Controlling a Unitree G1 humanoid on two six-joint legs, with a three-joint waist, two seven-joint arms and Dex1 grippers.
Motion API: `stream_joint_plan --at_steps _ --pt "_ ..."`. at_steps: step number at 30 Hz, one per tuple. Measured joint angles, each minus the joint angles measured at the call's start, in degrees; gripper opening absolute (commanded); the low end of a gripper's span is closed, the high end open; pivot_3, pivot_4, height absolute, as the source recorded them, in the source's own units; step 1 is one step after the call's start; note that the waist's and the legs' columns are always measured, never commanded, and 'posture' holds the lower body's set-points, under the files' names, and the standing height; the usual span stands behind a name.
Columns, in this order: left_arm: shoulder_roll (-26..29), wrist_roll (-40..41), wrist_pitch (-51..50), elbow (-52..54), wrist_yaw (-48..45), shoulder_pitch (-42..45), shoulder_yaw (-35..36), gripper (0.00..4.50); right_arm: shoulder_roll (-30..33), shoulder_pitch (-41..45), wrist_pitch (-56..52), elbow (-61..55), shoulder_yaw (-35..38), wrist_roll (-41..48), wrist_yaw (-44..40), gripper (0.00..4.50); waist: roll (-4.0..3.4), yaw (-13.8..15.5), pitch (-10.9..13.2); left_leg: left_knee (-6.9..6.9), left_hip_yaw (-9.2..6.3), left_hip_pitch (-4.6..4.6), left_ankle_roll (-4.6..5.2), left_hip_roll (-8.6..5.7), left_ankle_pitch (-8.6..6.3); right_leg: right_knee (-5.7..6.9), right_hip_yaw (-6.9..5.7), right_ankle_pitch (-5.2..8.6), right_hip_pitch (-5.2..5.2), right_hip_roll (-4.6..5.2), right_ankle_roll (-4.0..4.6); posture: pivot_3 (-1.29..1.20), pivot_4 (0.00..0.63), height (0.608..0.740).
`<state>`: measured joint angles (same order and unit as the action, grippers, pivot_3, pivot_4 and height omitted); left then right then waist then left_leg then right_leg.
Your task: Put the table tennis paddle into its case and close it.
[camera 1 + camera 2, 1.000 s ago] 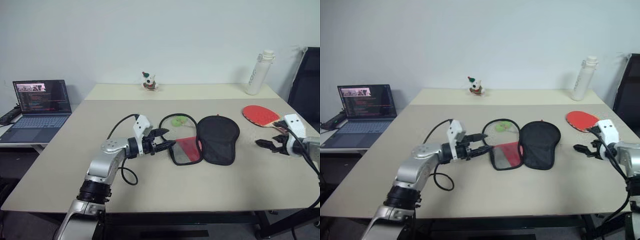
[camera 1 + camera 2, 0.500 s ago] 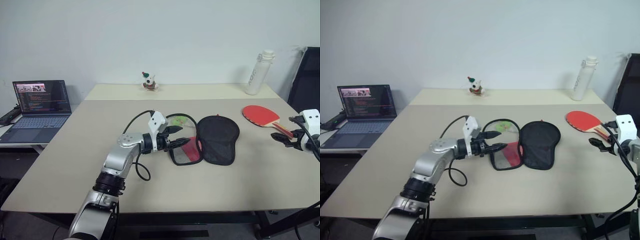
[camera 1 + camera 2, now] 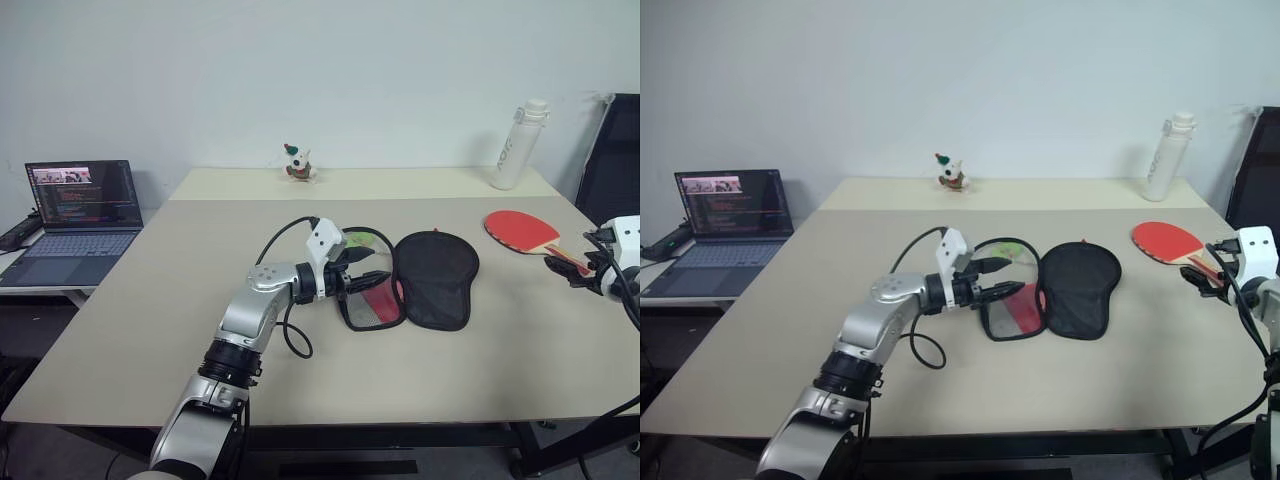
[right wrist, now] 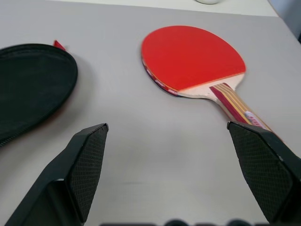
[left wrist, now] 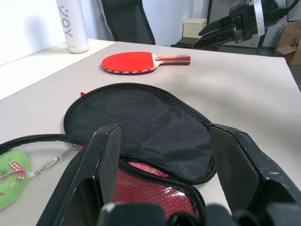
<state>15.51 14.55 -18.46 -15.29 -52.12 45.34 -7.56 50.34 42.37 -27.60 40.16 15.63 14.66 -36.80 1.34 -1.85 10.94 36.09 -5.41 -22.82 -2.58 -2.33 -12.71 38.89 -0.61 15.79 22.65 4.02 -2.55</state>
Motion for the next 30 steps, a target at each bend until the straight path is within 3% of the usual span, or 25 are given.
stream_joint_plan --at_steps 18,30 --pt "3.5 0.16 -1.17 2.0 1.53 -2.45 1.19 3.17 -1.74 -0.03 -4.09 -3.51 -0.81 1.47 -6.73 4.47 0.0 0.03 0.0 0.01 -0.02 0.0 0.0 0.02 0.0 0.0 0.0 0.0 -0.01 0.0 0.0 0.0 0.15 0.74" --pt "4.44 0.31 -1.27 2.04 1.54 -2.67 1.23 3.17 -2.14 -4.04 -8.58 -13.38 -0.91 5.02 -10.82 4.47 0.0 0.04 0.0 0.03 -0.07 0.01 0.0 0.02 0.0 0.0 -0.03 -0.01 -0.03 0.01 -0.01 0.0 0.15 0.74"
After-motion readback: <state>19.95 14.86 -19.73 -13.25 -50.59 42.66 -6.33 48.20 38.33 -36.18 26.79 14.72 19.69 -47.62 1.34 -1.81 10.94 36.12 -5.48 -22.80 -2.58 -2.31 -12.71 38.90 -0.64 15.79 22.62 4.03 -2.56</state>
